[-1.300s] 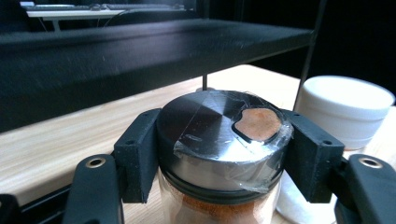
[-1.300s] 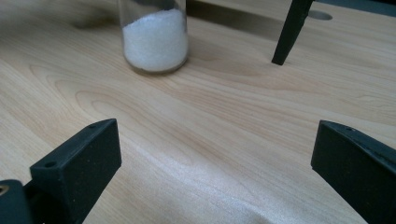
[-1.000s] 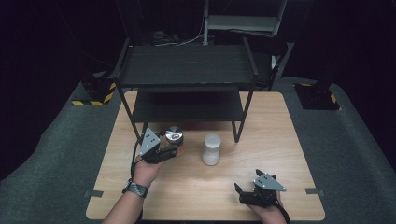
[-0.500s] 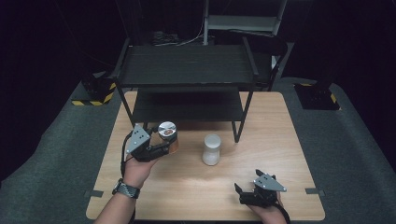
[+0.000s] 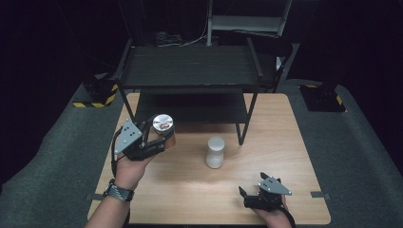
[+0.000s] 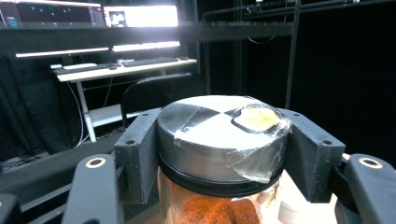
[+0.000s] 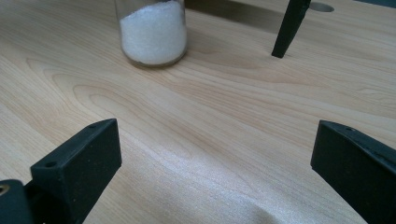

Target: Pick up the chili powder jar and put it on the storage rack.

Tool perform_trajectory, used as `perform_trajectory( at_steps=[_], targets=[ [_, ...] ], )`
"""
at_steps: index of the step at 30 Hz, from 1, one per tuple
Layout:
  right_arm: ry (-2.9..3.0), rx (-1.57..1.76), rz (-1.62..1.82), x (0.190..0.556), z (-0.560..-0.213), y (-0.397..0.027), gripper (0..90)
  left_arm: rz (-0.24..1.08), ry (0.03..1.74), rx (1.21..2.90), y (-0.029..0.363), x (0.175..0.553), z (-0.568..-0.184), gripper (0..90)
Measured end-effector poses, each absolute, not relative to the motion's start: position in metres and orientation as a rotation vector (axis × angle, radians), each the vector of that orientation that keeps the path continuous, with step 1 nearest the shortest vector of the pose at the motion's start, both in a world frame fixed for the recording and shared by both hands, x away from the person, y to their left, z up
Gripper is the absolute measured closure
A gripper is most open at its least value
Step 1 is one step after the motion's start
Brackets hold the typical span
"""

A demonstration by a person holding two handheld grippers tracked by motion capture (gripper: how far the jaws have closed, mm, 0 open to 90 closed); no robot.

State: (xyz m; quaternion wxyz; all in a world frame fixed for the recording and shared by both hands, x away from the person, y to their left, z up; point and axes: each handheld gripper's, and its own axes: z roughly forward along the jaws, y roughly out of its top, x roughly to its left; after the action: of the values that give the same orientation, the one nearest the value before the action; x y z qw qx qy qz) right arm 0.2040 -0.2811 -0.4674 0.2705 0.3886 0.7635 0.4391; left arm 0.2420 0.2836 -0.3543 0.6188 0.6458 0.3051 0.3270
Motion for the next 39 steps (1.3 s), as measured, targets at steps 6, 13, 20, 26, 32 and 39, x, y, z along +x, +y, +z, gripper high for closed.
perform_trajectory(
  at_steps=[6,13,20,26,32,39],
  targets=[
    [2.057,1.05,1.187,0.204,-0.468,-0.282,1.5,0.758,0.703,1.47,0.288,0.24,-0.335,34.8],
    [2.057,1.054,1.19,0.205,-0.467,-0.282,1.6,0.773,0.693,1.459,0.288,0.241,-0.315,34.8],
    [2.055,1.055,1.191,0.204,-0.468,-0.282,1.6,0.771,0.686,1.439,0.291,0.245,-0.295,34.8],
    [2.057,1.059,1.192,0.205,-0.467,-0.283,1.6,0.779,0.69,1.416,0.289,0.253,-0.279,34.8],
    [2.056,1.062,1.196,0.205,-0.467,-0.283,1.6,0.785,0.705,1.391,0.285,0.264,-0.262,34.8],
    [2.054,1.062,1.198,0.205,-0.468,-0.283,1.7,0.806,0.712,1.383,0.279,0.277,-0.245,34.8]
  ],
)
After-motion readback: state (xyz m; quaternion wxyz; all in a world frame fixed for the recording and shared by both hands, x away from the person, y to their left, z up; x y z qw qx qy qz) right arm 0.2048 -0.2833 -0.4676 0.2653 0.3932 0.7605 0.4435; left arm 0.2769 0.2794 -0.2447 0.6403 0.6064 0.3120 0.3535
